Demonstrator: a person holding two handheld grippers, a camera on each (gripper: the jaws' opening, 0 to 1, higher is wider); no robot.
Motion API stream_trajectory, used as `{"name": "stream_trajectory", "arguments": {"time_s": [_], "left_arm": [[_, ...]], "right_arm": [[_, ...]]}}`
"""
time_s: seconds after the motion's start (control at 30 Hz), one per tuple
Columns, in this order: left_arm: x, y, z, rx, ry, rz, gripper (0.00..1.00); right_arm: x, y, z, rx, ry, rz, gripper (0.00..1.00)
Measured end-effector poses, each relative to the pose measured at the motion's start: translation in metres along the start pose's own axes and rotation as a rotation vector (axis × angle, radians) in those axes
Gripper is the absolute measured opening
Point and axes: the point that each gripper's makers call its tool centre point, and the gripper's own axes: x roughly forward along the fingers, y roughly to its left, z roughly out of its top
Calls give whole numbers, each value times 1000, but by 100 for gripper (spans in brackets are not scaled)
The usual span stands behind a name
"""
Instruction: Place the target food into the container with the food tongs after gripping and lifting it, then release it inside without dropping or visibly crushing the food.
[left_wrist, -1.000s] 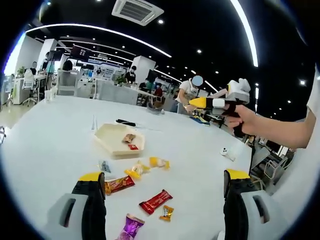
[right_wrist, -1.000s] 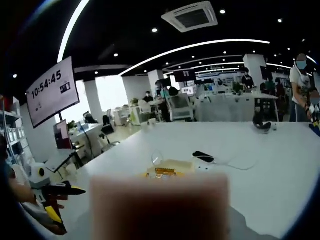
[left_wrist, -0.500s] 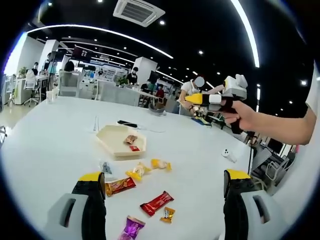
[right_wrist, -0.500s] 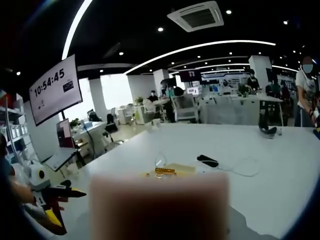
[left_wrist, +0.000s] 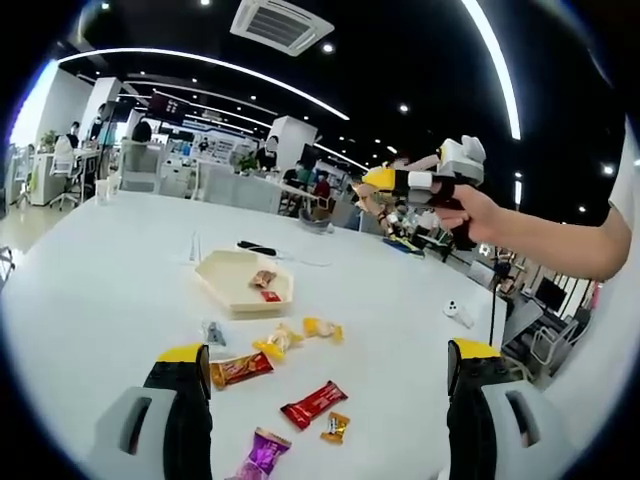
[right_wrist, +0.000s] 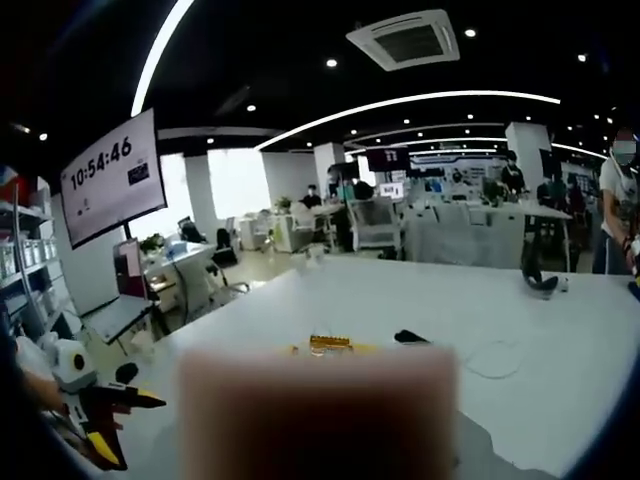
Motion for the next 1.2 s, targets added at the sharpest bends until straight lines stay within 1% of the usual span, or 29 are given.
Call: {"name": "stream_trajectory", "arguments": {"time_s": [0.23, 0.43, 0.47, 0.63, 0.73, 1.0, 1.2], "left_arm": [[-6, 4, 5, 0, -11, 11, 99], [-13, 13, 7, 1, -14, 25, 99], [-14, 15, 7, 0, -14, 29, 99], [-17, 19, 10, -3, -17, 36, 99], [-17, 21, 11, -4, -20, 38, 99], [-17, 25, 14, -8, -30, 47, 99], [-22, 28, 16, -13, -41, 66, 99]], "right_arm": [[15, -3, 8, -12, -3, 8, 18], [22, -2, 11, -27, -1, 9, 18], [24, -3, 13, -41, -5, 5, 18], [31, -9, 23, -42, -14, 3, 18], [34, -7, 27, -57, -11, 2, 18], [42, -8, 32, -69, -7, 9, 18], [50, -9, 35, -67, -10, 16, 18]]}}
